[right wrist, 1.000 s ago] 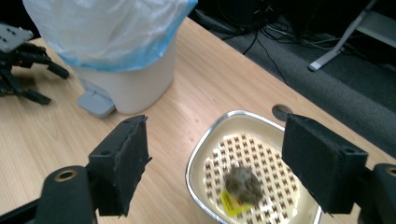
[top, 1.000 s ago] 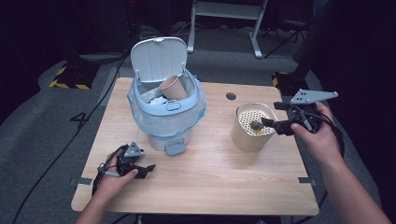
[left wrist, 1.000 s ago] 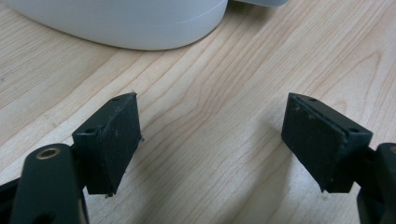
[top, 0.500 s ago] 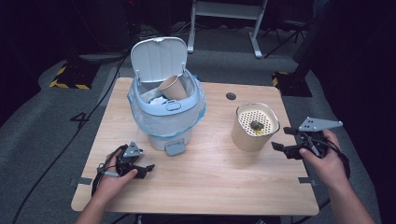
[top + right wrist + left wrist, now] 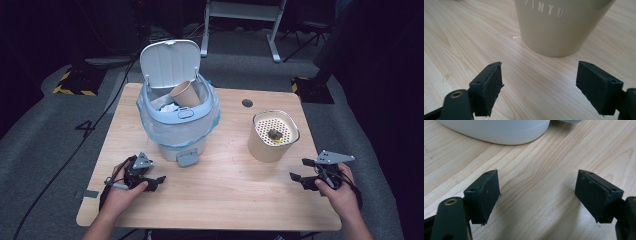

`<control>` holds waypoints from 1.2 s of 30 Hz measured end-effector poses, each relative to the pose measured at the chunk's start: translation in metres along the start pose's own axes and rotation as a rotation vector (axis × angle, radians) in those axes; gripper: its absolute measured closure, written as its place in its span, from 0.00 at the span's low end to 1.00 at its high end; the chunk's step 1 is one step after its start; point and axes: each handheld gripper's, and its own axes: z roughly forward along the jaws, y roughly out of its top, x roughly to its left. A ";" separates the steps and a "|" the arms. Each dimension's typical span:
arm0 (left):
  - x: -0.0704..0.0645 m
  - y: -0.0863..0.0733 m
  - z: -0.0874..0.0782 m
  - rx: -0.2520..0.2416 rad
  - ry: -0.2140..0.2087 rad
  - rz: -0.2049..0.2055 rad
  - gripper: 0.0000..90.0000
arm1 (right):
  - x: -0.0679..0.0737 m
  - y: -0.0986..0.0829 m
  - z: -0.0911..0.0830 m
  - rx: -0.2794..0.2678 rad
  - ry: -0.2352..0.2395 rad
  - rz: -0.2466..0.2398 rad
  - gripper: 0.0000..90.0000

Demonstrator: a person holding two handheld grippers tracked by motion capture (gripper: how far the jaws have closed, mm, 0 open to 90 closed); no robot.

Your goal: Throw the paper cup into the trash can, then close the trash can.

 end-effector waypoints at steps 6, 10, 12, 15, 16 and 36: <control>0.000 0.000 0.000 0.000 -0.001 0.000 0.23 | 0.007 -0.018 0.026 0.083 0.014 -0.052 0.22; 0.000 0.000 0.000 0.000 -0.002 0.000 0.23 | 0.011 -0.029 0.039 0.124 0.030 -0.056 0.22; 0.000 0.000 0.000 0.000 -0.002 -0.001 0.22 | 0.011 -0.033 0.043 0.128 0.042 -0.033 0.22; 0.000 0.000 0.000 0.000 -0.003 0.000 0.22 | 0.012 -0.039 0.047 0.105 0.037 -0.018 0.21; 0.000 0.000 0.000 0.000 -0.002 0.000 0.22 | 0.012 -0.040 0.047 0.092 0.034 -0.011 0.20; -0.002 -0.001 -0.002 -0.016 -0.005 0.000 0.37 | 0.013 -0.045 0.053 0.023 0.012 -0.007 0.14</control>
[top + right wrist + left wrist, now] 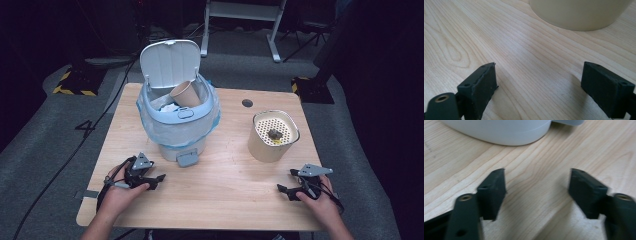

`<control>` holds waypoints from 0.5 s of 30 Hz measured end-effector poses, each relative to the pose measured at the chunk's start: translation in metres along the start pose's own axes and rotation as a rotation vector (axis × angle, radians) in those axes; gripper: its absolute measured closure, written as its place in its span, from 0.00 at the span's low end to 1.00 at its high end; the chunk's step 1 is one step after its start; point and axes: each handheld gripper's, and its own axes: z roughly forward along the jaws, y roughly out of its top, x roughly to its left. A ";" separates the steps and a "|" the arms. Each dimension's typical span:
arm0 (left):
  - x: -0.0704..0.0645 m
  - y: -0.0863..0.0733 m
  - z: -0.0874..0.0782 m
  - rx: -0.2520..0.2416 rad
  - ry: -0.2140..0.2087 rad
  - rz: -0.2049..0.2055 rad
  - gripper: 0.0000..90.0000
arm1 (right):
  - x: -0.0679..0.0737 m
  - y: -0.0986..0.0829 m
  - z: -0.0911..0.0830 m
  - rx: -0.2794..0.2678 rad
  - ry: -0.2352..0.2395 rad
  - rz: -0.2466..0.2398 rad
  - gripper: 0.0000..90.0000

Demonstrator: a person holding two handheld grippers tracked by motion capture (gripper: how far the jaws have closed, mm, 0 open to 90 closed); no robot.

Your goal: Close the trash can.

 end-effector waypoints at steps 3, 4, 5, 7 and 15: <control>0.001 0.001 -0.001 0.010 -0.012 0.009 0.40 | 0.000 0.000 0.000 -0.002 0.002 -0.002 0.14; 0.003 0.003 -0.006 0.043 -0.018 0.007 0.40 | -0.001 0.000 0.000 -0.002 0.002 -0.002 0.14; 0.004 0.005 -0.010 0.045 -0.017 0.009 0.41 | -0.001 0.000 0.000 -0.002 0.002 -0.002 0.14; 0.007 0.008 -0.018 0.014 -0.034 -0.013 0.43 | -0.001 0.000 0.000 -0.002 0.002 -0.002 0.14; 0.021 0.028 -0.053 -0.040 -0.095 -0.025 0.43 | -0.001 0.000 0.000 -0.002 0.003 -0.001 0.14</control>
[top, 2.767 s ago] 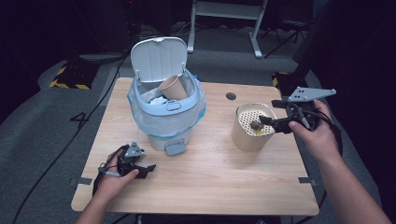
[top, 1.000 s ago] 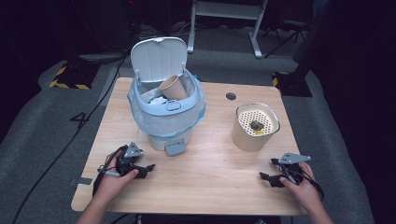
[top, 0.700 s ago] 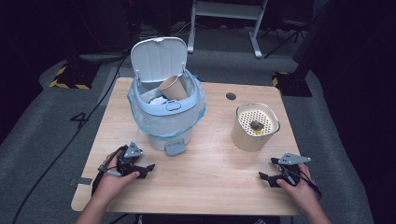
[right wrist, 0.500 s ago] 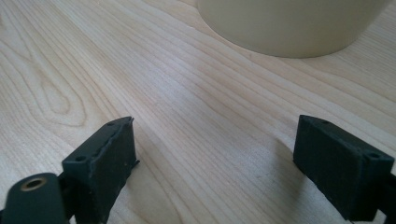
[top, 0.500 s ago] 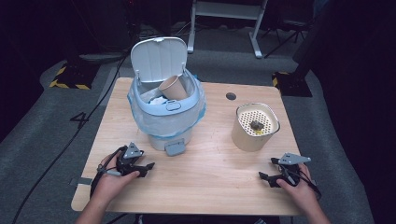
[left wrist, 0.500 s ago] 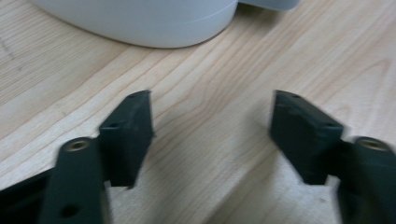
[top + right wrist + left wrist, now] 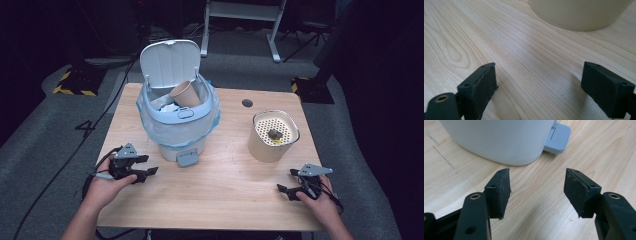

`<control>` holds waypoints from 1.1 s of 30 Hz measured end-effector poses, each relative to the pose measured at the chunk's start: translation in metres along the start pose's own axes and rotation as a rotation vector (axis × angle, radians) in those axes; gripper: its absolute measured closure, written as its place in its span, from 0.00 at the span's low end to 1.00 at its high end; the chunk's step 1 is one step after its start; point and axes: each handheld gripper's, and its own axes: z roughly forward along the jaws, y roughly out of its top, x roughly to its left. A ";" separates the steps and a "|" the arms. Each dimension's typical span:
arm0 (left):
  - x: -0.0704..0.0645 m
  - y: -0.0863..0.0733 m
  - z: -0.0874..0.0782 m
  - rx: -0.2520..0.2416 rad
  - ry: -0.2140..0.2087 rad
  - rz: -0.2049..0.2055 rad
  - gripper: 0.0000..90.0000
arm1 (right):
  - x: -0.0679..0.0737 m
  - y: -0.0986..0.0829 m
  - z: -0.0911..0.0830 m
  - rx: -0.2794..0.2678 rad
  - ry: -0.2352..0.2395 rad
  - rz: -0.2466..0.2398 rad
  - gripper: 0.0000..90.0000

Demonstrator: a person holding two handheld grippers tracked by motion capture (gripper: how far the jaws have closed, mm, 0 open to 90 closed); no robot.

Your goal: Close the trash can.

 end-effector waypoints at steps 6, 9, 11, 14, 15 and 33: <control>-0.001 0.022 -0.024 -0.017 -0.041 0.030 0.43 | 0.000 0.000 0.000 -0.001 0.002 0.005 0.15; 0.000 0.030 -0.034 -0.044 -0.042 0.040 0.43 | 0.000 0.000 0.000 -0.001 0.002 0.004 0.15; 0.003 0.034 -0.042 -0.071 -0.055 0.043 0.44 | 0.000 0.000 0.000 -0.001 0.002 0.005 0.15; 0.007 0.041 -0.054 -0.120 -0.069 0.037 0.44 | 0.000 0.000 0.000 -0.001 0.002 0.004 0.15; 0.009 0.043 -0.058 -0.136 -0.066 0.040 0.44 | 0.000 0.000 0.000 -0.002 0.002 0.003 0.15; 0.028 0.092 -0.092 -0.425 -0.081 -0.025 0.47 | 0.000 0.000 0.000 -0.002 0.002 0.004 0.15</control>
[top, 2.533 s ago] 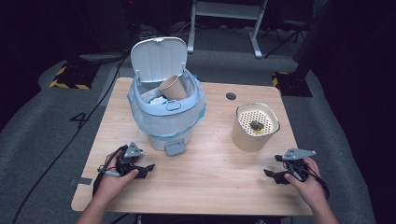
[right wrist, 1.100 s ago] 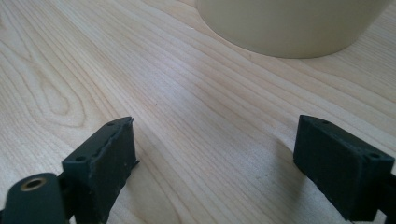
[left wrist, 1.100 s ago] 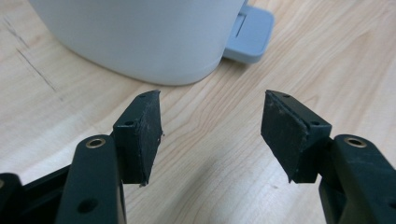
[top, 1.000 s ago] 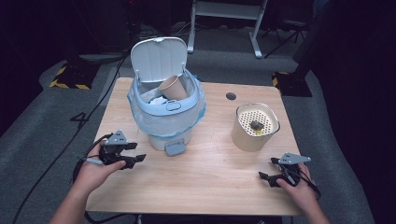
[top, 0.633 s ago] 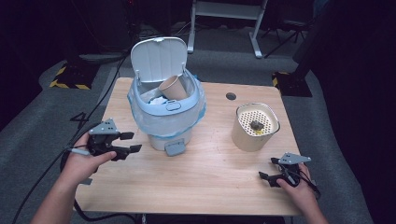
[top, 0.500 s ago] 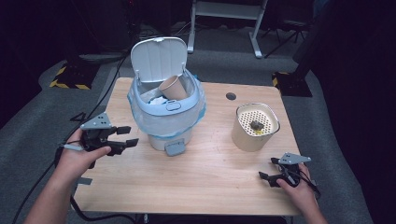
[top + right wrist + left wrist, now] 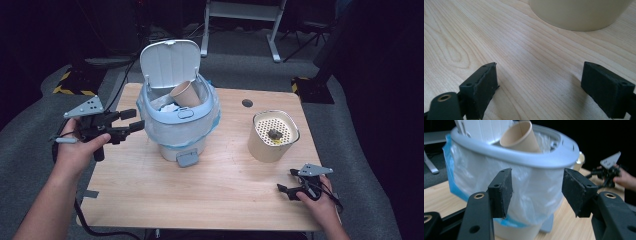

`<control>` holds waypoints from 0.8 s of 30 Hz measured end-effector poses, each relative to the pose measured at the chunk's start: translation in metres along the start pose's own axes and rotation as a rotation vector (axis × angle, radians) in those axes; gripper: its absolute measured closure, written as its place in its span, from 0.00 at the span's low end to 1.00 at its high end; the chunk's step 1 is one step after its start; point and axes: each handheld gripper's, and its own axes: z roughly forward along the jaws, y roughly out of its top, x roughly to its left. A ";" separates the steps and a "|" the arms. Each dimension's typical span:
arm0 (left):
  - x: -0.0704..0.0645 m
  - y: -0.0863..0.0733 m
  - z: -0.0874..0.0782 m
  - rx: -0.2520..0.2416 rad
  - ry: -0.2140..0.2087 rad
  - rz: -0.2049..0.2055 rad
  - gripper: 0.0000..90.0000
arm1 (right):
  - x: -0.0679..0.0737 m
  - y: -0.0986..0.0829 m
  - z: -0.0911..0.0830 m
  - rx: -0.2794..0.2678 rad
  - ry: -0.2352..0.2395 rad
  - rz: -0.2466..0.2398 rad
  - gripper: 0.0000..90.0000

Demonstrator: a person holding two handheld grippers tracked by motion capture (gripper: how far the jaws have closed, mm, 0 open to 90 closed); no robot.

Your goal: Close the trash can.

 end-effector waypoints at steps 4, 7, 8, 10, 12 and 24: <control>0.001 0.010 0.003 0.001 0.012 0.000 0.48 | 0.000 0.000 0.000 0.000 0.000 0.000 0.15; 0.000 0.019 0.003 0.010 0.028 0.004 0.48 | 0.000 0.000 0.000 0.000 0.000 0.000 0.15; 0.000 0.022 0.003 0.011 0.040 0.005 0.48 | 0.000 0.000 0.000 0.000 0.000 0.000 0.15; 0.000 0.029 0.003 0.020 0.056 0.002 0.48 | 0.000 0.000 0.000 0.000 0.000 0.000 0.15; 0.000 0.035 0.003 0.023 0.062 0.002 0.48 | 0.000 0.000 0.000 0.000 0.000 0.000 0.15; 0.009 0.070 0.012 0.001 0.105 0.017 0.50 | 0.000 0.000 0.000 0.000 0.000 0.000 0.15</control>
